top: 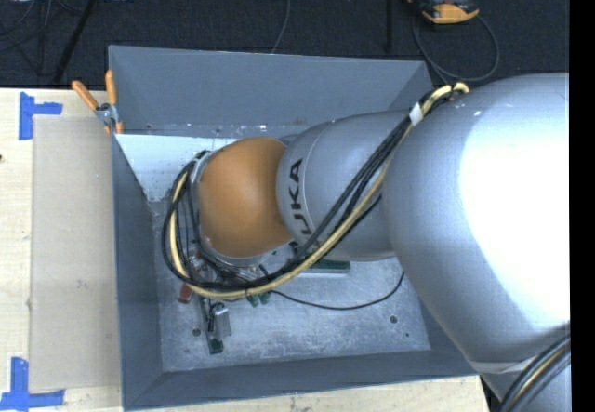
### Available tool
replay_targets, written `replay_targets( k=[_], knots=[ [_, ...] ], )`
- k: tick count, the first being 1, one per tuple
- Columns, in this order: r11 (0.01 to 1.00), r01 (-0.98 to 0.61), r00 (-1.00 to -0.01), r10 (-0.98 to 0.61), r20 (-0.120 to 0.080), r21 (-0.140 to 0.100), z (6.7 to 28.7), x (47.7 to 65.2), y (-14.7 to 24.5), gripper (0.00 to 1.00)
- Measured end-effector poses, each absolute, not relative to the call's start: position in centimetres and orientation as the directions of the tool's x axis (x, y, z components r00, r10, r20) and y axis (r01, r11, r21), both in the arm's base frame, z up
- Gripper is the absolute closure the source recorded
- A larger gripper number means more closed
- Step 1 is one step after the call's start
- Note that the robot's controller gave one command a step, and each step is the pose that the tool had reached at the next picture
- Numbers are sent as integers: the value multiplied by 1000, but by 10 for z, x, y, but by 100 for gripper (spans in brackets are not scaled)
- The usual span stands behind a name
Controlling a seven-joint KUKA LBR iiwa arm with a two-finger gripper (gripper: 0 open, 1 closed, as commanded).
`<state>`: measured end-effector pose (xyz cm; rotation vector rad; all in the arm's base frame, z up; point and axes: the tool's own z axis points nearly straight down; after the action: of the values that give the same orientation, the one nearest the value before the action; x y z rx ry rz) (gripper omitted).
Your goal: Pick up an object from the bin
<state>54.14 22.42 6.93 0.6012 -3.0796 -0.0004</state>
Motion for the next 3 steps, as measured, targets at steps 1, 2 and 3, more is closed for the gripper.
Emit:
replay_targets(
  k=[1, 2, 3],
  knots=[
    [548, -837, -548, -837, 2, 1, 100, 503, 189, 0],
    [117, -993, -117, -993, -4, 0, 102, 533, 249, 0],
    [-576, -818, 576, -818, -3, 3, 69, 548, 229, 0]
  ],
)
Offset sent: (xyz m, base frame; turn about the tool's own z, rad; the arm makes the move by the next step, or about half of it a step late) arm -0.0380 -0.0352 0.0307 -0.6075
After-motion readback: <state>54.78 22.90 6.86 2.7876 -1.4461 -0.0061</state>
